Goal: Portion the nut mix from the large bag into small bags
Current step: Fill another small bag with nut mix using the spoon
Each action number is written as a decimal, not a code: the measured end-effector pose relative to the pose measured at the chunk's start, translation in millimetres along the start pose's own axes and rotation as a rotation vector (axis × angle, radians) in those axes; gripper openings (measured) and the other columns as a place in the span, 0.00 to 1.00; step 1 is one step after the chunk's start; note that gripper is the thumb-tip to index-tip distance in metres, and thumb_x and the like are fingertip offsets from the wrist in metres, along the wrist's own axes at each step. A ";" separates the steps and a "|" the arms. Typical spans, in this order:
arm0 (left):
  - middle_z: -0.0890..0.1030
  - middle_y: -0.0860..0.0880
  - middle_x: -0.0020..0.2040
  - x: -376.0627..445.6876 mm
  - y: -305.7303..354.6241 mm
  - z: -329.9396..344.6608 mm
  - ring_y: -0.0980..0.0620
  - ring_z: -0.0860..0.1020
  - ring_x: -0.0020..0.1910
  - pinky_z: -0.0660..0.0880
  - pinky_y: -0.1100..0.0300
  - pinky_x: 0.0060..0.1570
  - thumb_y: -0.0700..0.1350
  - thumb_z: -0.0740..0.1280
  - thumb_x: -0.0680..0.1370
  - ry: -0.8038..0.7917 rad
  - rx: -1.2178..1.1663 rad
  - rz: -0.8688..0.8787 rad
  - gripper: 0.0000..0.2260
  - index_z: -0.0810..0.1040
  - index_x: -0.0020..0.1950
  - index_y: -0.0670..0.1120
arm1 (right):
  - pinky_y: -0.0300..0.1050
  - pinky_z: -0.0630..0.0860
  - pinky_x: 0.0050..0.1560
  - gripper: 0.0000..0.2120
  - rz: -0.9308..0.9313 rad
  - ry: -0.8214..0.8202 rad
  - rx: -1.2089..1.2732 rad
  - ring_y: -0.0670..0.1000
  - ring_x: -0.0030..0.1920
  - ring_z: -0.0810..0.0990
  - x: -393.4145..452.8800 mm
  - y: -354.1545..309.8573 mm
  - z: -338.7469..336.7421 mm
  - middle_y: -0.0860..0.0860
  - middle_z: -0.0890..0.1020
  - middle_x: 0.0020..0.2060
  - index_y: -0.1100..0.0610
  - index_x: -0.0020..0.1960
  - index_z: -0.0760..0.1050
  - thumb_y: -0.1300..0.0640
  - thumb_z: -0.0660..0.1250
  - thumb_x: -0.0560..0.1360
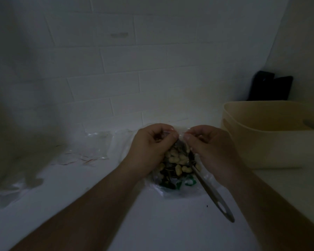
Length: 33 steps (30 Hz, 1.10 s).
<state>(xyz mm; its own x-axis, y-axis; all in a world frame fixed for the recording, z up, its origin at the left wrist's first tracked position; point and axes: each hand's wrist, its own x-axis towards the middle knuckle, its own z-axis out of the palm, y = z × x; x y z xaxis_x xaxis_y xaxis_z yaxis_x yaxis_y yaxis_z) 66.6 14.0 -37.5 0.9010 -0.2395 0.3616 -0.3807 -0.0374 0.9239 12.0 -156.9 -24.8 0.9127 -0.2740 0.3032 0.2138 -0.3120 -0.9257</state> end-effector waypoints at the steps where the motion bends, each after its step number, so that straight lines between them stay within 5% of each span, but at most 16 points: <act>1: 0.87 0.46 0.42 -0.2 0.0 0.1 0.51 0.85 0.43 0.84 0.52 0.50 0.40 0.73 0.80 -0.004 -0.001 -0.001 0.02 0.85 0.48 0.43 | 0.37 0.76 0.37 0.05 -0.003 0.004 -0.012 0.42 0.36 0.84 -0.2 -0.3 0.3 0.43 0.86 0.36 0.48 0.41 0.84 0.54 0.75 0.76; 6: 0.87 0.46 0.43 -0.6 0.4 1.2 0.52 0.85 0.43 0.84 0.55 0.49 0.39 0.72 0.80 -0.004 -0.014 -0.009 0.03 0.85 0.48 0.44 | 0.37 0.77 0.37 0.03 0.004 -0.007 0.022 0.43 0.36 0.85 0.5 -0.6 -0.2 0.45 0.87 0.36 0.49 0.42 0.84 0.54 0.75 0.75; 12: 0.86 0.48 0.41 -1.7 3.2 1.9 0.53 0.84 0.42 0.83 0.56 0.47 0.38 0.70 0.81 -0.062 -0.040 -0.004 0.06 0.84 0.46 0.44 | 0.52 0.85 0.49 0.01 0.021 -0.042 0.051 0.47 0.44 0.88 0.4 0.2 1.9 0.47 0.88 0.42 0.48 0.46 0.86 0.53 0.75 0.75; 18: 0.87 0.45 0.44 -3.5 2.9 3.5 0.52 0.85 0.44 0.82 0.58 0.47 0.40 0.71 0.81 -0.103 -0.019 -0.003 0.04 0.85 0.48 0.43 | 0.43 0.82 0.42 0.06 0.010 -0.024 0.020 0.45 0.40 0.86 -1.3 -1.2 3.8 0.46 0.87 0.38 0.48 0.42 0.84 0.56 0.73 0.77; 24: 0.87 0.42 0.45 -3.4 3.9 4.8 0.52 0.85 0.44 0.82 0.59 0.47 0.38 0.71 0.81 -0.086 -0.054 -0.009 0.04 0.85 0.50 0.39 | 0.47 0.83 0.45 0.03 0.017 -0.005 0.028 0.47 0.41 0.87 -1.6 -1.2 4.3 0.47 0.87 0.38 0.51 0.43 0.85 0.55 0.75 0.76; 33: 0.86 0.49 0.39 -1.1 4.8 3.9 0.55 0.83 0.39 0.81 0.60 0.44 0.37 0.71 0.80 -0.031 -0.020 -0.009 0.07 0.84 0.44 0.44 | 0.43 0.81 0.39 0.03 0.038 0.007 0.045 0.47 0.38 0.87 0.0 -1.2 1.1 0.48 0.87 0.36 0.50 0.41 0.86 0.53 0.78 0.73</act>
<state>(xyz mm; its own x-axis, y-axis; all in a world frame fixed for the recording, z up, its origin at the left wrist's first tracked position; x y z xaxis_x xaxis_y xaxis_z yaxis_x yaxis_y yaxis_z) 63.0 10.3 -34.0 0.8973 -0.2689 0.3499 -0.3684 -0.0200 0.9294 12.1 -155.5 -23.9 0.9180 -0.2912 0.2693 0.1948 -0.2605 -0.9456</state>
